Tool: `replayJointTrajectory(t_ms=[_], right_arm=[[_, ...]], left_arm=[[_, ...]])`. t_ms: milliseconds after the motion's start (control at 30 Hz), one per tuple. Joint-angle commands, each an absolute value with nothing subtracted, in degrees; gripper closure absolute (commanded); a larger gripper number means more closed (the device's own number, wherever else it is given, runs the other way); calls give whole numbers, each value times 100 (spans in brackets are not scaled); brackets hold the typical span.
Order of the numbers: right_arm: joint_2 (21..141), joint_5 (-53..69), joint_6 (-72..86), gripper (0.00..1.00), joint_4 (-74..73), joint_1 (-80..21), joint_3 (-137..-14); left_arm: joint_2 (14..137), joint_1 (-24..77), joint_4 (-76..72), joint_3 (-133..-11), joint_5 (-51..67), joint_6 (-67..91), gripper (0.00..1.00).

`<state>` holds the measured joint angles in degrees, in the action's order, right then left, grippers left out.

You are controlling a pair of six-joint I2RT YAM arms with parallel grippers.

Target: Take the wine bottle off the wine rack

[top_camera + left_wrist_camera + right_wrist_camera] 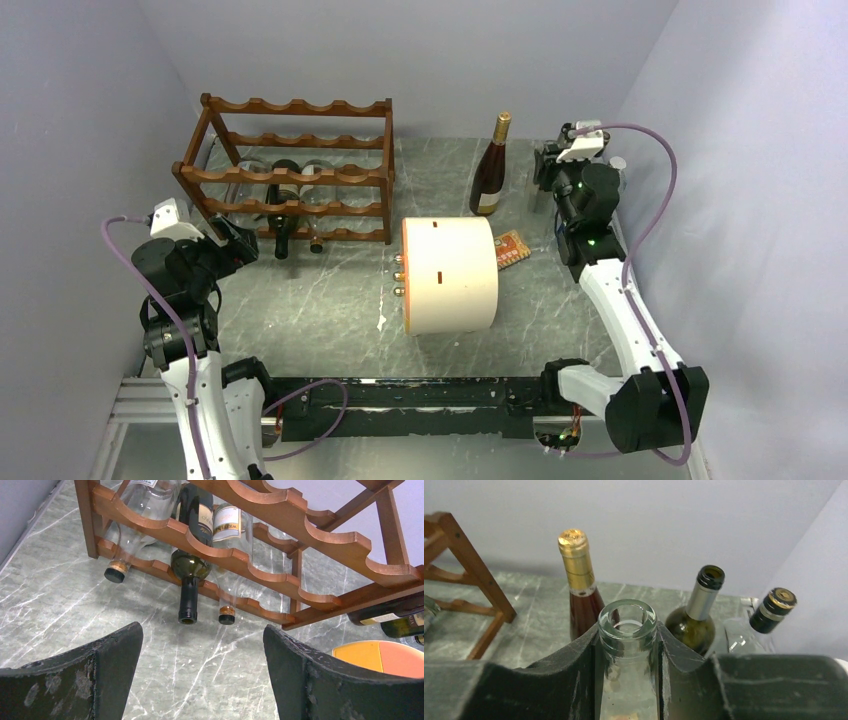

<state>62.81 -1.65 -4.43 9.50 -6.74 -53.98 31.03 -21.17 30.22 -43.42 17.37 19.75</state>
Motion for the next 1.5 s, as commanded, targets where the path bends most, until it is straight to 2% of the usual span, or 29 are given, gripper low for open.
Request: replayJointTrajectory(t_ms=[0,300,767,1467], right_arm=[[6356,25,-76,100,2709,-650,-5070],[7071,-78,-155,100,4132,-650,-4659],[8150,-137,-199,100,5344,-646,-4650],[9052,-199,-216,100,6418,-650,-4339]], left_arm=[[3079,-2059,2852,-4304,1802,2013,6],[3065,-2057,2867,-4321,1791,2011,7],[2939,-2062,2900,-4321,1594,2039,7],[3047,-2067,2909,-4332,1568,2030,8]])
